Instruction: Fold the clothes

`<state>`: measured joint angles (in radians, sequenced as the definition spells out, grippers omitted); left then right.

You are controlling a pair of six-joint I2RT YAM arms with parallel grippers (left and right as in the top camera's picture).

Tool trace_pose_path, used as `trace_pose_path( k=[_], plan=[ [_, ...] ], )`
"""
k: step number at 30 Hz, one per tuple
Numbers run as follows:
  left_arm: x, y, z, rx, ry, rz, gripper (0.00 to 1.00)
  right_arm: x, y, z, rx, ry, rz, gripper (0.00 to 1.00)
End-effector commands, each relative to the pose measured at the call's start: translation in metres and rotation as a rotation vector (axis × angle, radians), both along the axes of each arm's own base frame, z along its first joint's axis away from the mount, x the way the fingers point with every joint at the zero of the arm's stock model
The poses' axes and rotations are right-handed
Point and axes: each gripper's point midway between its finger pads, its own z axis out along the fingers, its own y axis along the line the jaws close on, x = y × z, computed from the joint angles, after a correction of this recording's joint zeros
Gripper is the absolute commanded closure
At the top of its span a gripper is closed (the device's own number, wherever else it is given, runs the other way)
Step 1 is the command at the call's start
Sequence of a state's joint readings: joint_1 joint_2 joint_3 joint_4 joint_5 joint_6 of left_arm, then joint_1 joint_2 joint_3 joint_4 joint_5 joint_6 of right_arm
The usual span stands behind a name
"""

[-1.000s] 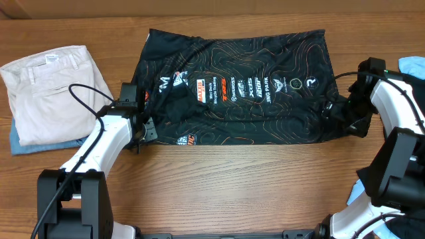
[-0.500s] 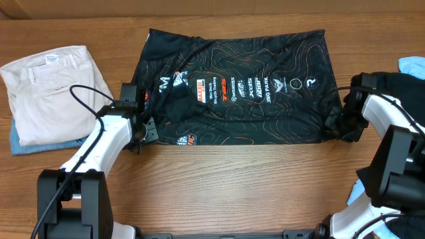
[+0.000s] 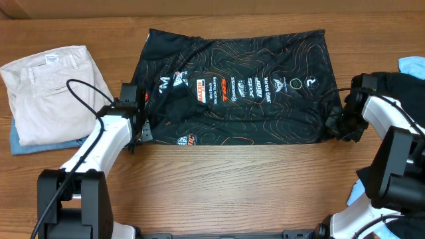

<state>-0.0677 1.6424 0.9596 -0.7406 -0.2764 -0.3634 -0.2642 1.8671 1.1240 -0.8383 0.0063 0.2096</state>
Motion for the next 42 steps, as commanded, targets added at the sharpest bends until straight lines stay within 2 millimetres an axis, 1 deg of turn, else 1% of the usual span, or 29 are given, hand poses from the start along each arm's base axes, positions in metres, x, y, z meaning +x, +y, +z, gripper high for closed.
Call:
trace_pose_path(
  k=[1,6,9,13,22,26,31,35,38,42],
  plan=[
    [-0.004,0.029,0.004,0.14,0.011,0.029,0.96,-0.009,0.002,-0.009,0.007,0.028,-0.005,0.75],
    [-0.007,0.054,0.012,0.236,0.011,0.077,0.96,-0.009,0.002,-0.009,0.008,0.03,-0.005,0.75],
    [-0.008,0.062,0.011,0.224,0.008,0.11,0.96,-0.009,0.002,-0.009,0.008,0.03,-0.005,0.75],
    [-0.009,0.068,0.011,0.218,0.006,0.129,0.95,-0.009,0.002,-0.009,0.008,0.03,-0.005,0.75],
    [-0.008,0.055,0.005,0.137,0.01,0.116,0.94,-0.013,0.003,-0.009,0.012,0.046,-0.005,0.75],
    [-0.014,0.05,0.002,0.107,0.039,0.111,0.92,-0.022,0.006,-0.008,0.022,0.081,-0.014,0.75],
    [-0.021,0.033,-0.005,0.011,0.072,0.098,0.91,-0.03,0.008,-0.008,0.03,0.114,-0.031,0.75],
    [-0.024,0.029,-0.006,-0.015,0.087,0.095,0.92,-0.034,0.009,-0.008,0.034,0.13,-0.031,0.75],
    [-0.025,0.027,-0.007,-0.026,0.092,0.094,0.92,-0.033,0.009,-0.008,0.033,0.125,-0.031,0.75],
    [-0.034,0.026,-0.007,-0.032,0.129,0.098,0.92,-0.034,0.009,-0.008,0.034,0.13,-0.031,0.77]
  ],
)
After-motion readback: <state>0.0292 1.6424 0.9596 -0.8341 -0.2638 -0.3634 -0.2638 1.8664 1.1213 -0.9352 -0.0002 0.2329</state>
